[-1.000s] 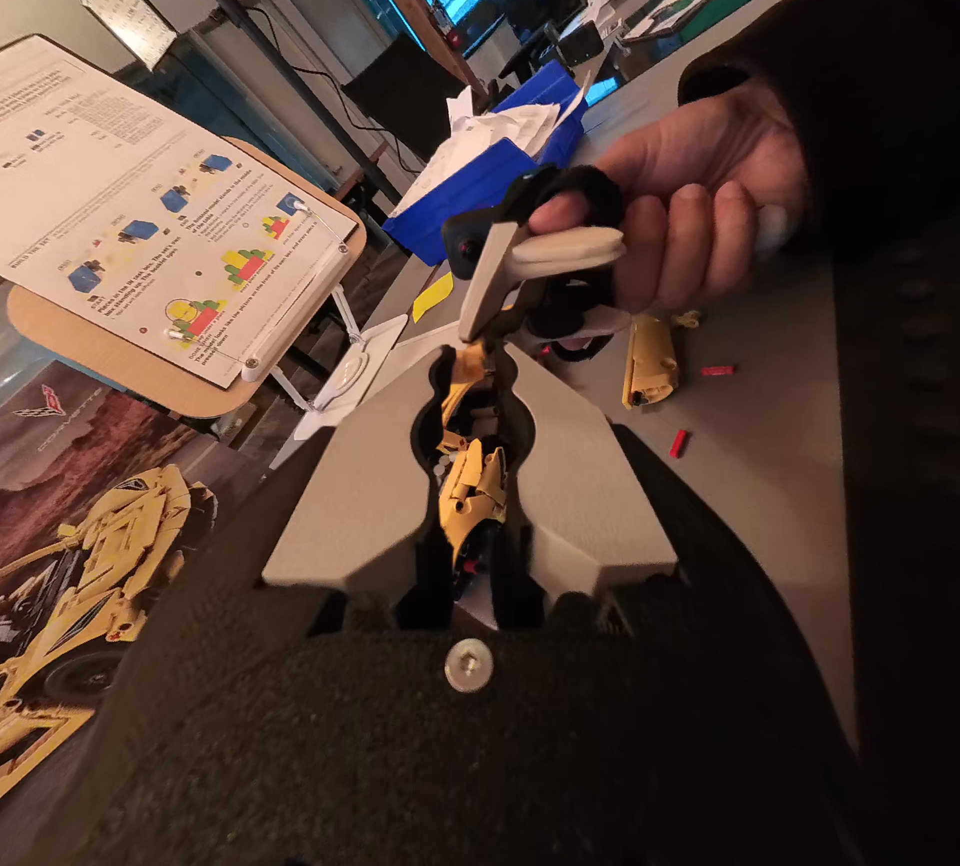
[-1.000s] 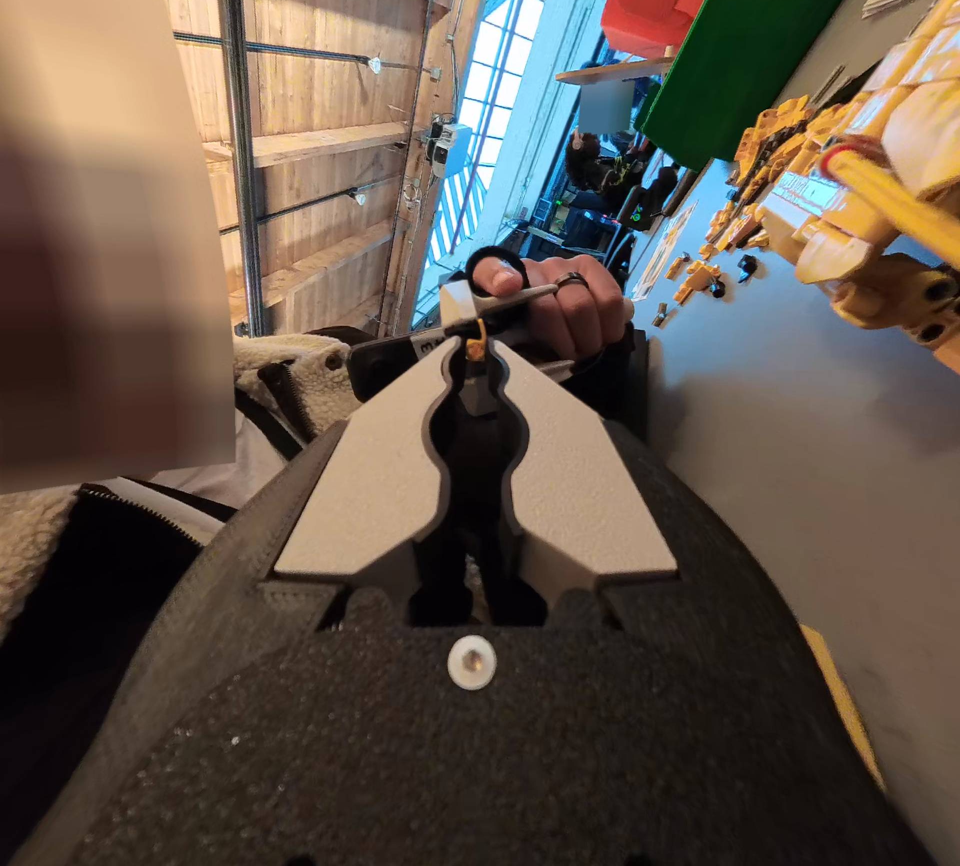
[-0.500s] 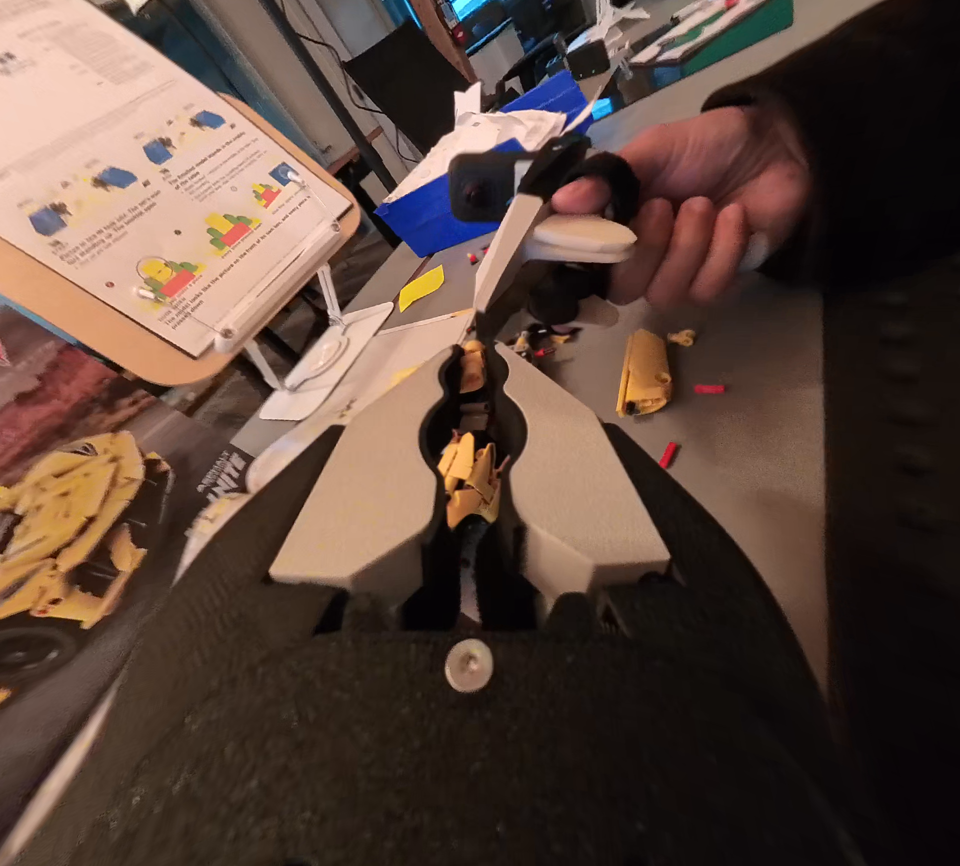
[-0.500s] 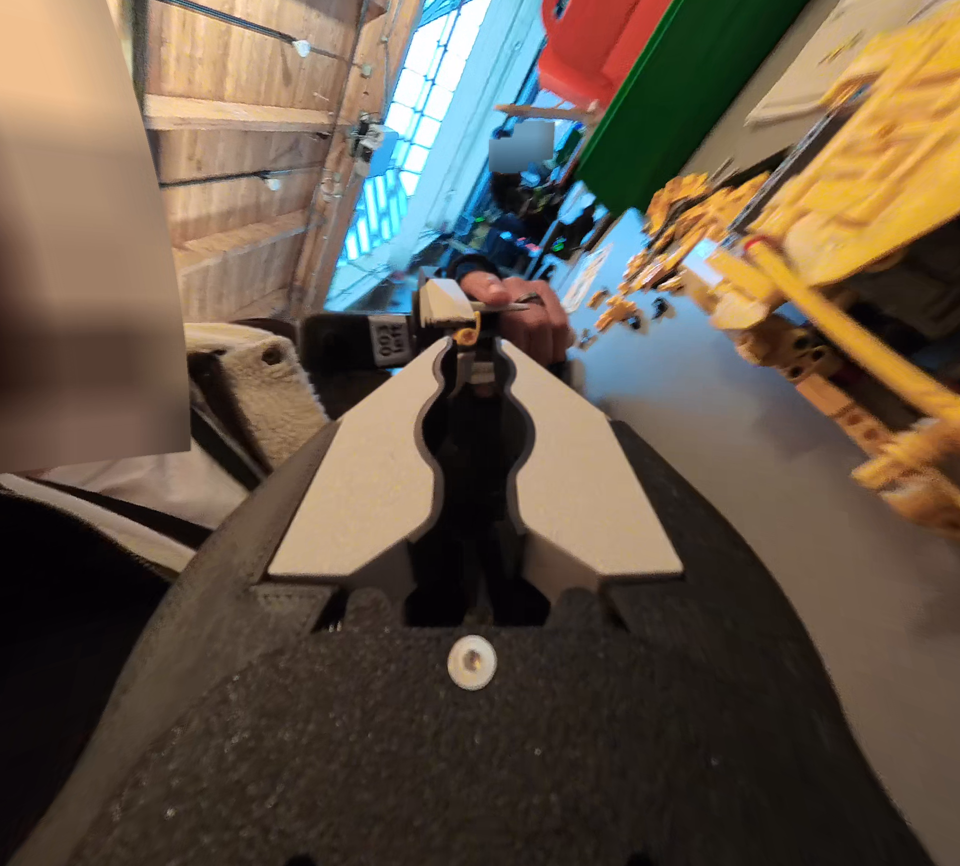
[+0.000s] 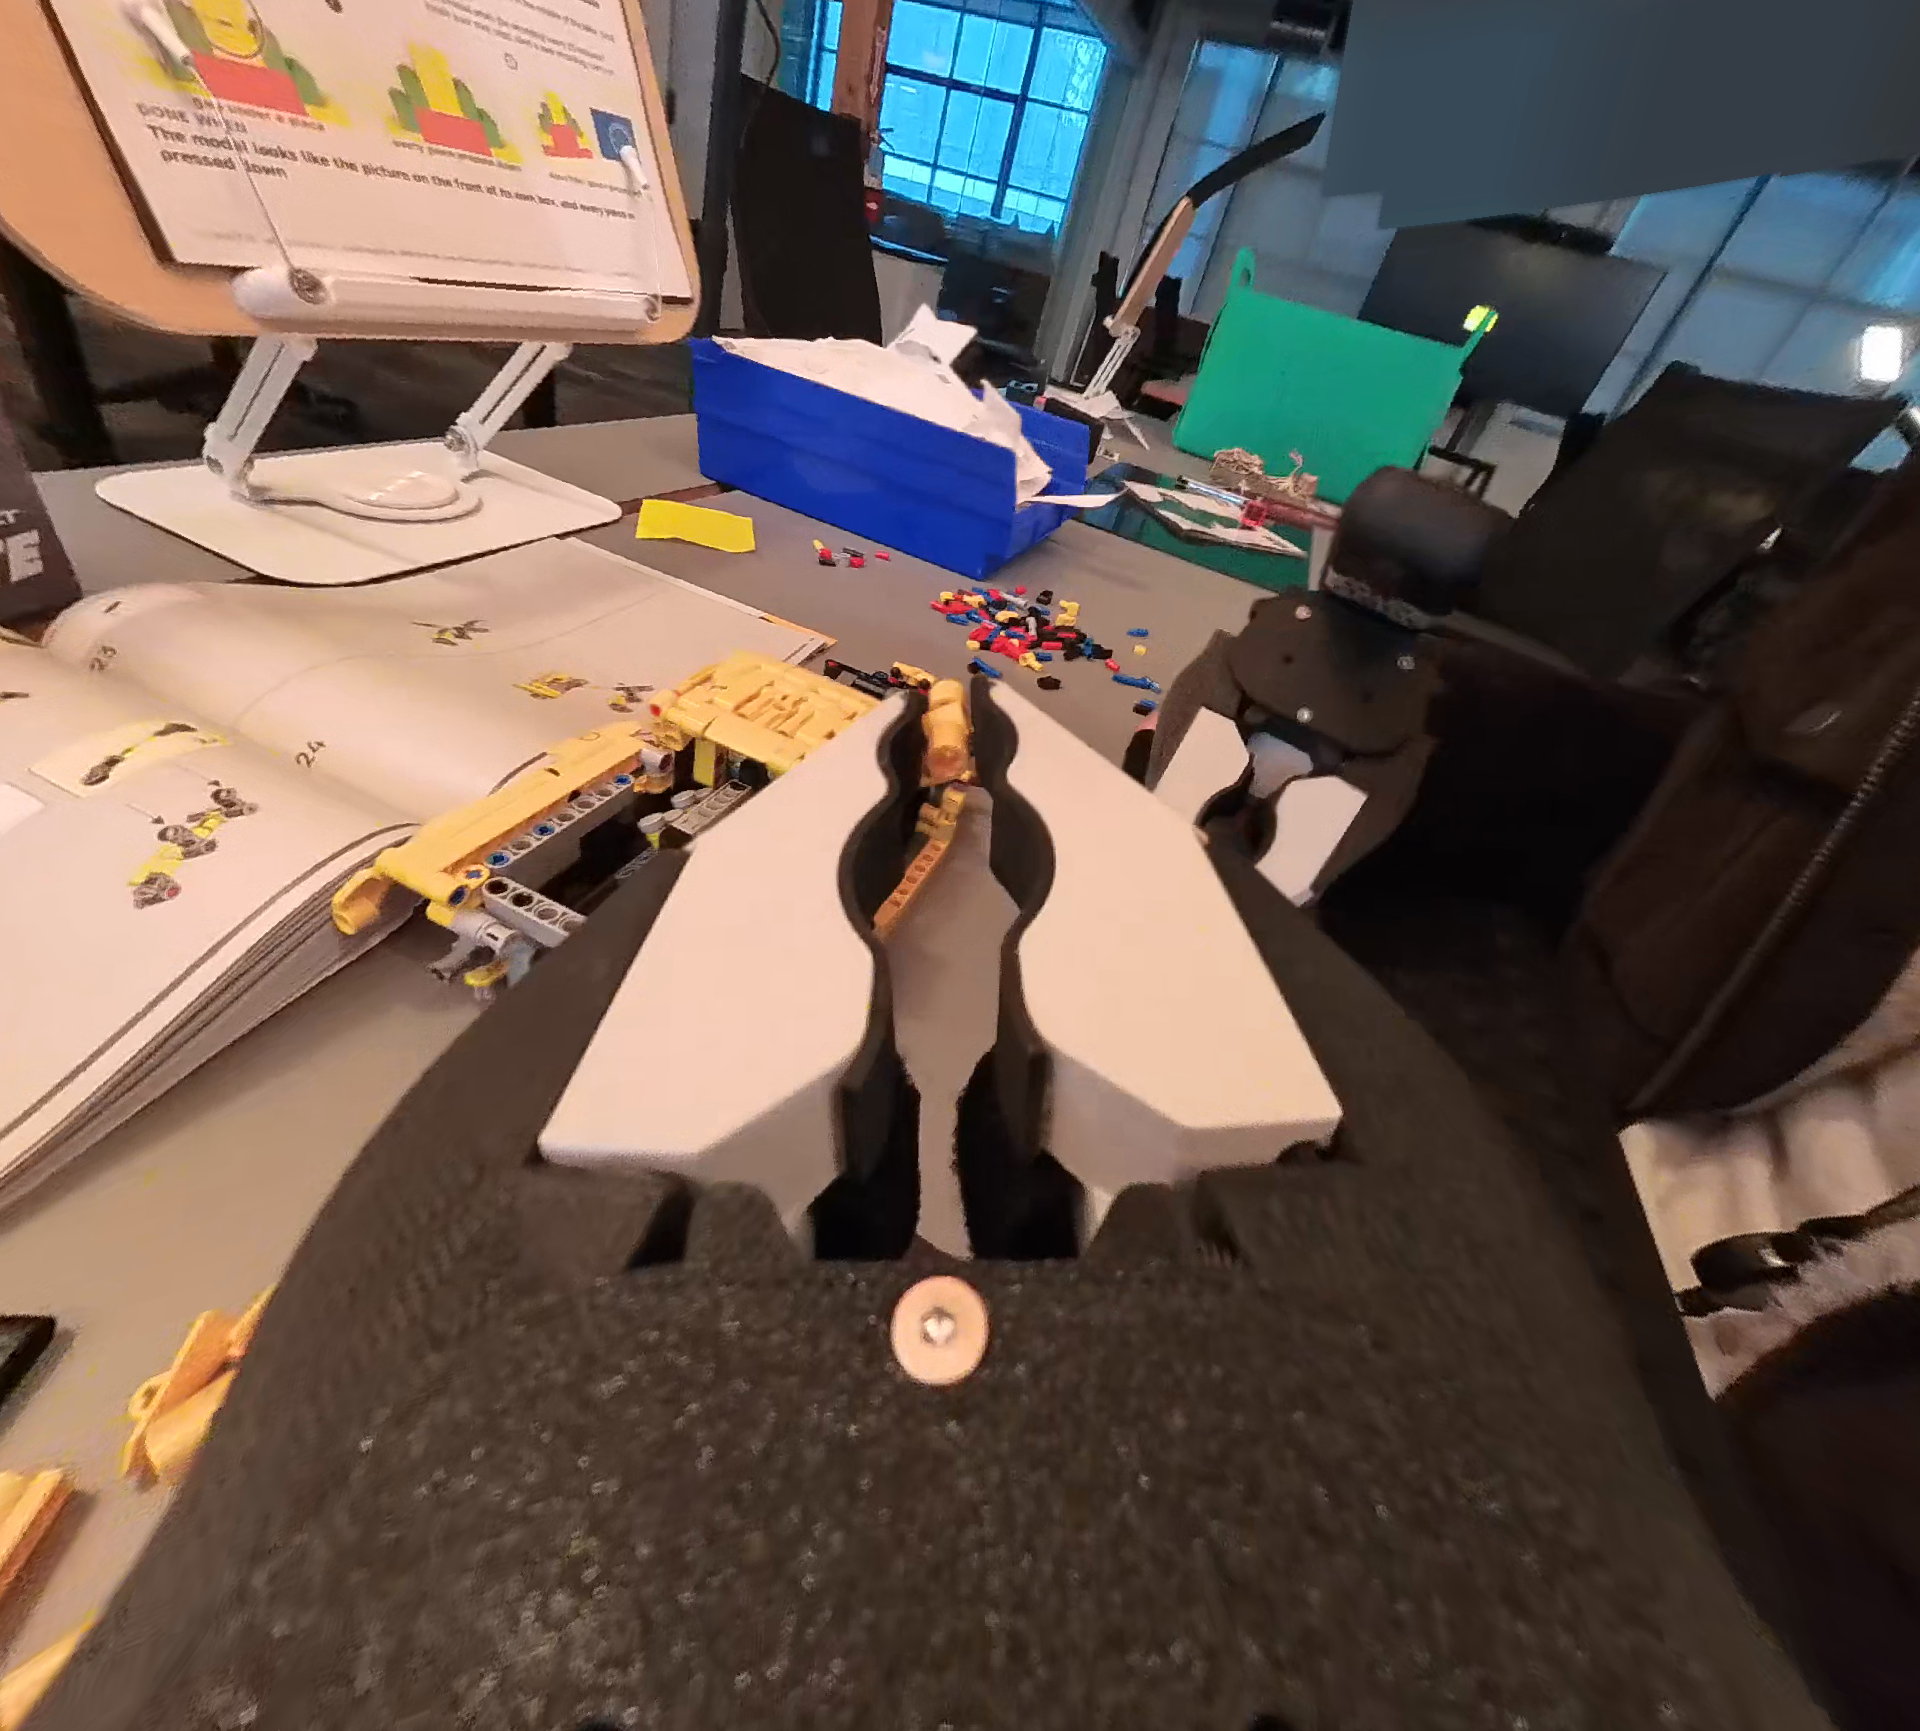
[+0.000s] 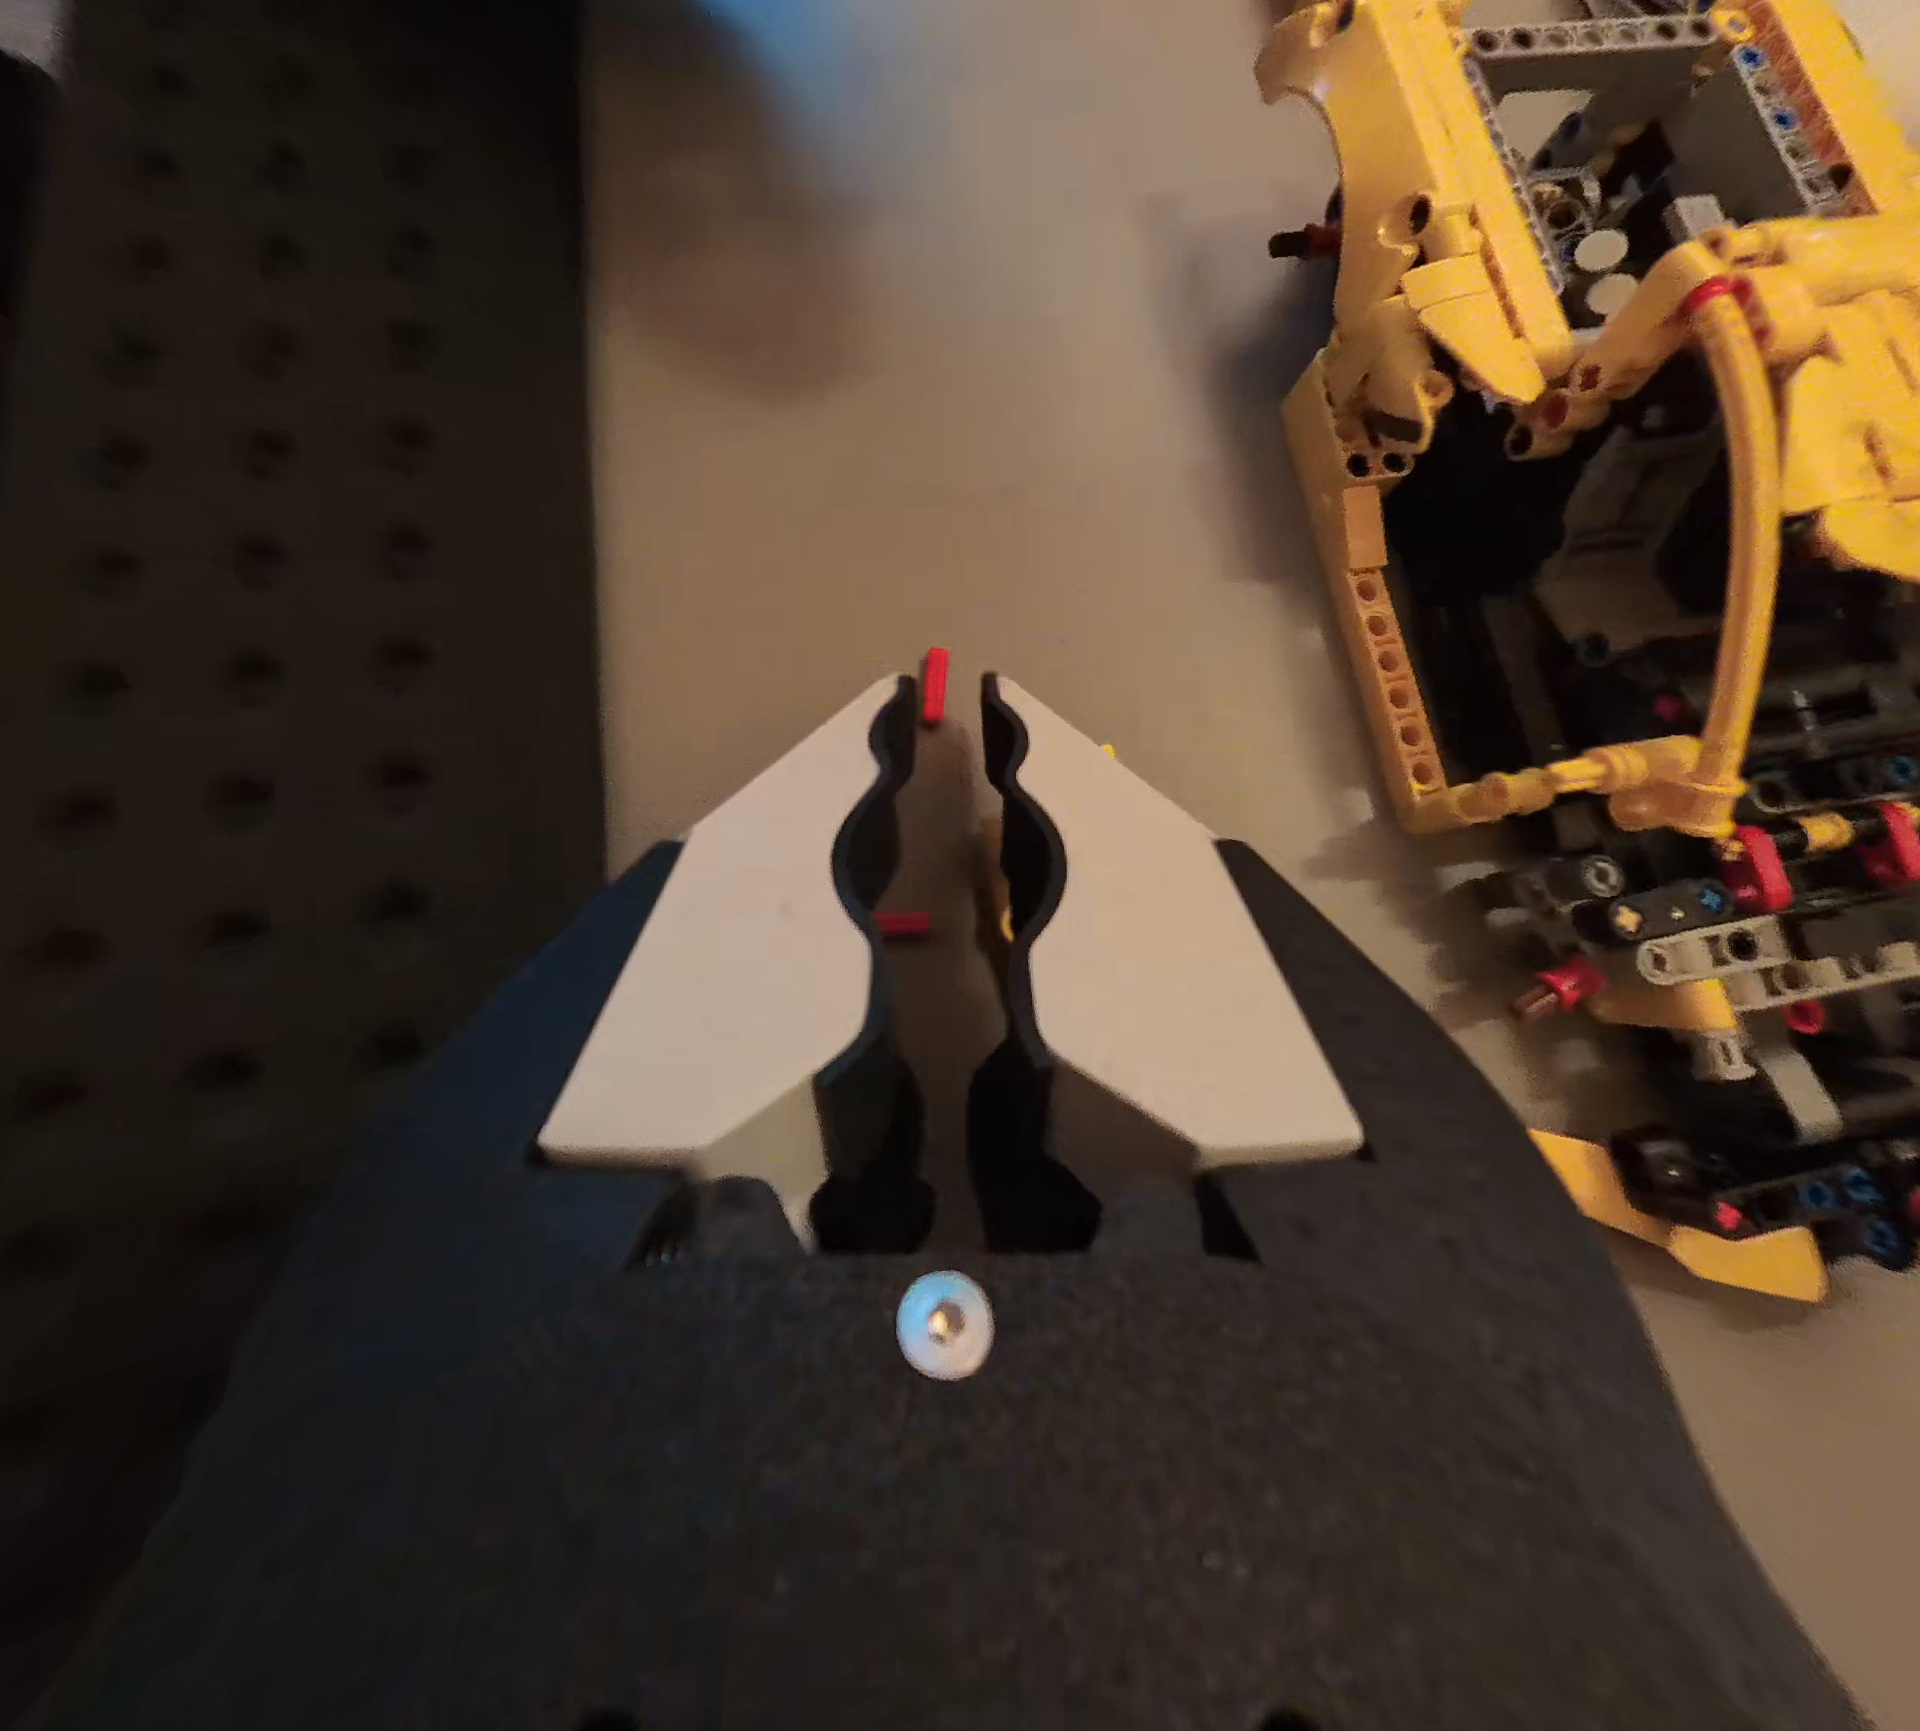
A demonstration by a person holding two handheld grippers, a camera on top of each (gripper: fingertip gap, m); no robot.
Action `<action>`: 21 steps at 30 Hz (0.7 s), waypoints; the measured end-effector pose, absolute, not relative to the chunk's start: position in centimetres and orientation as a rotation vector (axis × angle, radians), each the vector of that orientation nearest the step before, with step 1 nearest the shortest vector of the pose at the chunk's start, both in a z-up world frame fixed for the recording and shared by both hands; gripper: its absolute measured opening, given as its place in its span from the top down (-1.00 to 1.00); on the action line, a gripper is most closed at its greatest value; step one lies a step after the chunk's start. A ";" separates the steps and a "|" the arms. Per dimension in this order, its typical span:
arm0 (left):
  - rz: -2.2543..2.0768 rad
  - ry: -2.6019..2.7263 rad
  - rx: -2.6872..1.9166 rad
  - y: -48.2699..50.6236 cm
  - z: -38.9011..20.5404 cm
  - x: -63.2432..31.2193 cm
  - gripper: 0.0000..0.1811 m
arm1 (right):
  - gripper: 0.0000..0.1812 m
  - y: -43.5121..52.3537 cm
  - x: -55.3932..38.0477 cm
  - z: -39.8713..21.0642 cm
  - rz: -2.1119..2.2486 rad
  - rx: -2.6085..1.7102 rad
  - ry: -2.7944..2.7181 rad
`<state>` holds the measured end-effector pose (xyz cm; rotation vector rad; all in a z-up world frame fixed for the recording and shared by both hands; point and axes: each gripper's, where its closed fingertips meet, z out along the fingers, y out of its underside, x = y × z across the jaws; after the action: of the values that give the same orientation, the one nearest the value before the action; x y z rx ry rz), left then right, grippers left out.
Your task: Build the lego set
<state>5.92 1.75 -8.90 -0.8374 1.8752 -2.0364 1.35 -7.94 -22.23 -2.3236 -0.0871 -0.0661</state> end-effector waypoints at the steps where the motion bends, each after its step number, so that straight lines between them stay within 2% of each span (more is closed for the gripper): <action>1: -2.038 1.872 -0.843 1.9 -9.0 6.0 0.90 | 0.89 -7.9 1.5 -22.5 -0.097 -2.335 -0.103; 14: -2.129 1.928 -0.837 1.3 -9.3 5.2 0.90 | 0.96 -7.7 1.1 -23.1 -0.037 -2.390 -0.107; 21: -2.198 1.905 -0.860 1.4 -8.8 5.1 0.90 | 0.97 -5.1 3.9 -15.2 -0.309 -2.127 -0.254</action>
<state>5.06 1.41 -8.76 -0.8604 1.9054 -2.1982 3.89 -5.07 -15.20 -2.1272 -0.2545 -0.3087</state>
